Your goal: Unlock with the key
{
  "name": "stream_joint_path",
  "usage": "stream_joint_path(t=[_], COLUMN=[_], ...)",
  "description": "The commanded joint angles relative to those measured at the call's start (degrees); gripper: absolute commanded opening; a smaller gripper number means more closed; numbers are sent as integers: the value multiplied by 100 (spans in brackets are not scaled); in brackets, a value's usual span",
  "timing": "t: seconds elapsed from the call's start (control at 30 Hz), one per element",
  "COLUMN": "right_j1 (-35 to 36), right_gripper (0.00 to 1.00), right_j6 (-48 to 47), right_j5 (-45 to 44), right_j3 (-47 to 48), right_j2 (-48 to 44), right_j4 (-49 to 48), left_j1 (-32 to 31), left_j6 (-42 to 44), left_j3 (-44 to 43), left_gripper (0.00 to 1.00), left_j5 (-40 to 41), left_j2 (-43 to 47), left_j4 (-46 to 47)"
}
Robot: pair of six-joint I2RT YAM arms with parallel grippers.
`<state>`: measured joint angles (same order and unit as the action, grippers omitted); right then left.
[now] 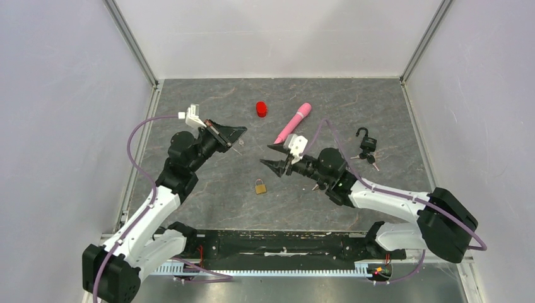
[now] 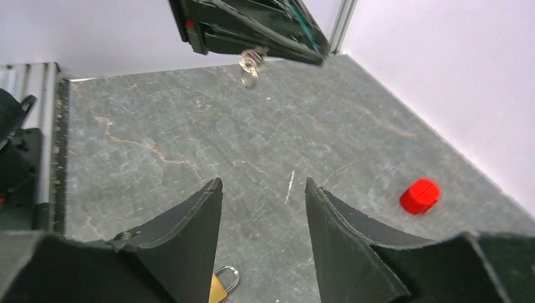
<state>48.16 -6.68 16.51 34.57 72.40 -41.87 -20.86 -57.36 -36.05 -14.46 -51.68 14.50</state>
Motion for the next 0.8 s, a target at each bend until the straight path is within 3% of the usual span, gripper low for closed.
stream_joint_path(t=[0.0,0.23,0.37,0.77], right_j1=[539,1377,1701,1862], right_gripper=[53,51,49,37], right_j6=[-1361,-2738,-3241,-3418], right_j5=[-1063,-2366,-2595,-2810], right_j3=[-128,-266,-195,192], right_j2=[-107,117,284,682], right_j4=[-662,-1853,-2132,-1908], left_j1=[-436,-1147,-1432,-1682], left_j6=[223,113,50,-103], left_j3=[-517,-717,-795,-790], left_gripper=[2,2,2,2], left_j5=[573,1691,2025,2326], left_j2=[-19,-68,-164,-121], left_j4=[-498,-1090,-1186,-1187])
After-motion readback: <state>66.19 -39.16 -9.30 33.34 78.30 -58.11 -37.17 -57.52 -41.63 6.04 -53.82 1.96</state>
